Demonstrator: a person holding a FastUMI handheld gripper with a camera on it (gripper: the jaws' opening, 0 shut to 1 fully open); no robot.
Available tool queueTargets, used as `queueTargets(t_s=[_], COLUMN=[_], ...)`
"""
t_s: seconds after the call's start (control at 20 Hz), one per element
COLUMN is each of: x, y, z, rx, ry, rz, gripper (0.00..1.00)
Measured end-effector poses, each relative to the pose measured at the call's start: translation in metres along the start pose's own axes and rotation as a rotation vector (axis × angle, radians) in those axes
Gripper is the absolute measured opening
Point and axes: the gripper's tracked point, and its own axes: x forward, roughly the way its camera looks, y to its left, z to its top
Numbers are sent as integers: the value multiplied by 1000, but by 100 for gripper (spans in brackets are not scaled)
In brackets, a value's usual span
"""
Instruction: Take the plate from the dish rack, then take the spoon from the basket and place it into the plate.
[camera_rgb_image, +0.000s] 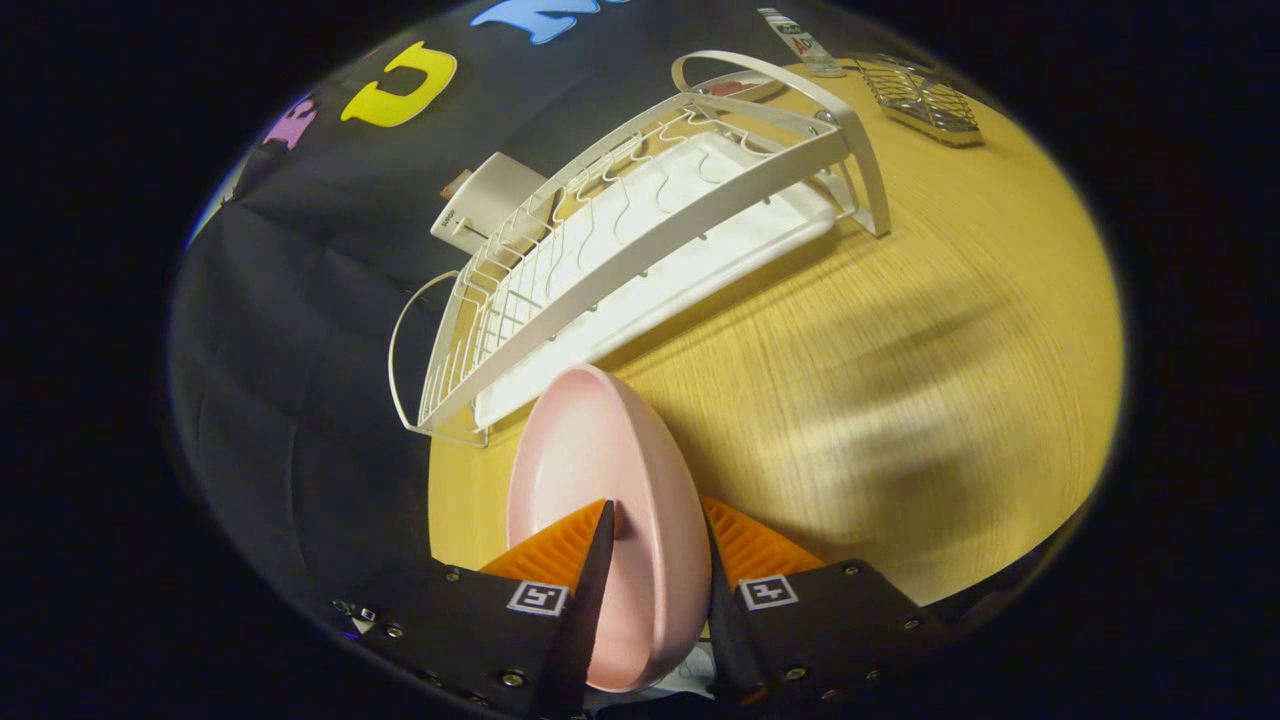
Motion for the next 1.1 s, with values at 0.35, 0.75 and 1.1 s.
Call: queueTargets(t_s=[0.35,0.75,1.1], x=[-41,-121,-155], y=[-6,-37,-112], z=[43,146,230], rx=[-78,-174,-84], ry=[-171,-484,-675], rz=[-38,-158,-301], gripper=[70,69,69])
